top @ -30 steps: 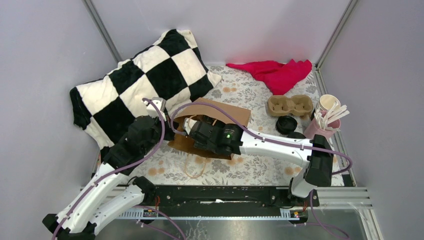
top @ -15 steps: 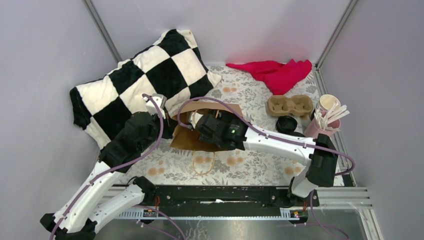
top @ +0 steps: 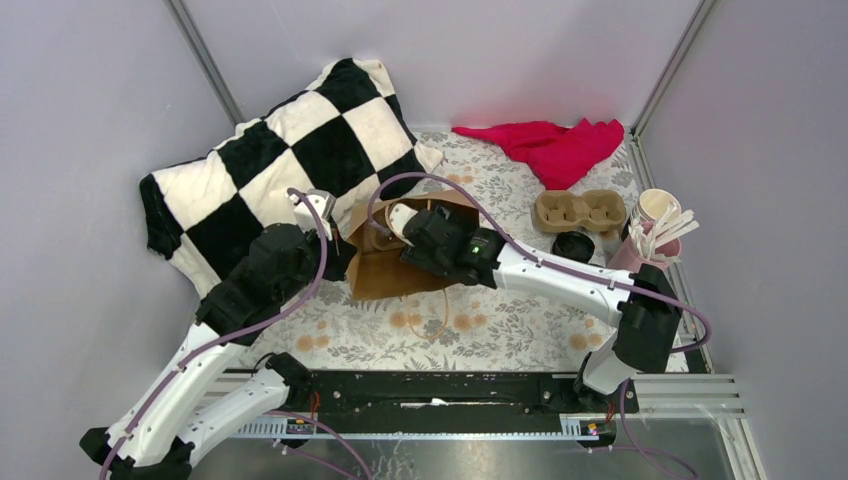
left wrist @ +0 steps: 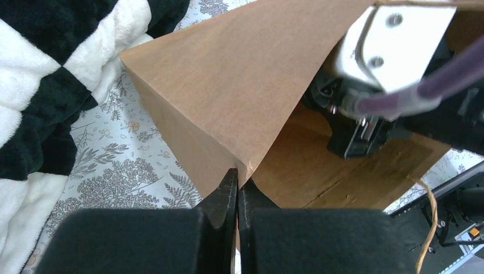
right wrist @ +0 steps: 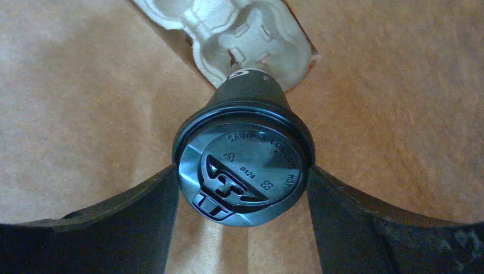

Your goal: Pack the takeout coffee

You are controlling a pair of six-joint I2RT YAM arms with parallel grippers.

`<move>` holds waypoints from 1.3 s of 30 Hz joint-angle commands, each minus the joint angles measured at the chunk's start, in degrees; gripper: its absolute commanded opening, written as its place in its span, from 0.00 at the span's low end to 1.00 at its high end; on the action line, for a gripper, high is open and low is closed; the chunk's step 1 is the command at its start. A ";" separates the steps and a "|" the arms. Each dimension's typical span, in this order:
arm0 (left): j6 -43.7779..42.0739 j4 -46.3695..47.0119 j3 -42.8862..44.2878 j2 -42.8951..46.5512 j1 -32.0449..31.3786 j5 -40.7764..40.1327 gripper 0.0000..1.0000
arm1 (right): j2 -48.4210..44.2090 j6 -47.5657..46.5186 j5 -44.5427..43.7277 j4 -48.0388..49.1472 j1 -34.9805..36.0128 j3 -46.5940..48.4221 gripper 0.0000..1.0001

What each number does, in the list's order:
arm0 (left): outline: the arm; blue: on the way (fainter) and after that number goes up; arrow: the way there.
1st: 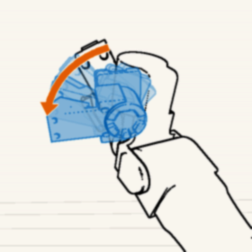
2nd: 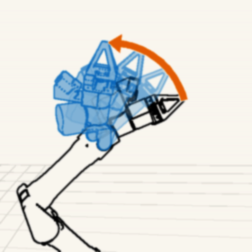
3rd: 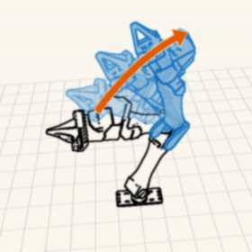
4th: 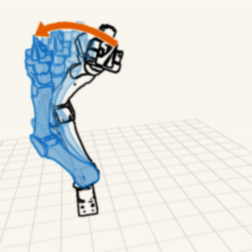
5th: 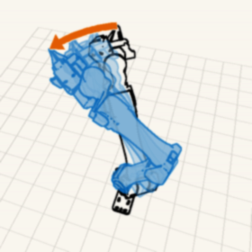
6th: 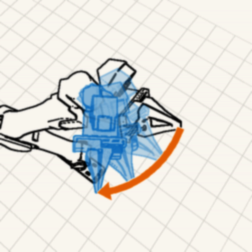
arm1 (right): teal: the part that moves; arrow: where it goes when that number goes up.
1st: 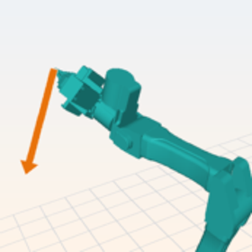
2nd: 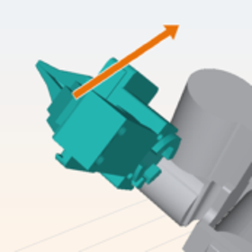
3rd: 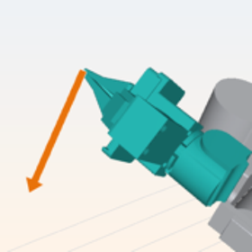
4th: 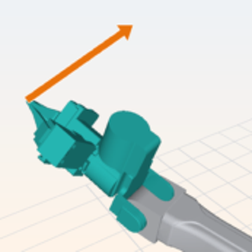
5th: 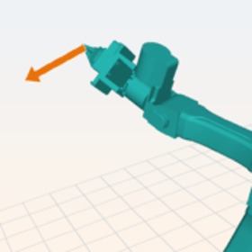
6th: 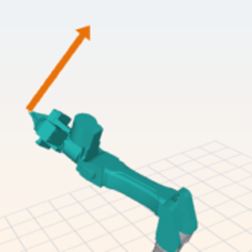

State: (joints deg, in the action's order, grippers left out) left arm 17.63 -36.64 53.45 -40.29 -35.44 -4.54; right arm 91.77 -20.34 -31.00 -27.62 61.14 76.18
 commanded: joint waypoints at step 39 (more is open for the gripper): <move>0.29 -9.39 14.01 -10.34 -0.07 0.54 0.00 | 8.26 5.29 18.42 31.63 -10.31 -1.04 0.56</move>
State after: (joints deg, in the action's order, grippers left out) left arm 16.91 -45.71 65.01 -50.22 -35.44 -3.79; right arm 99.48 -17.45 -15.38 -1.72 51.77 75.46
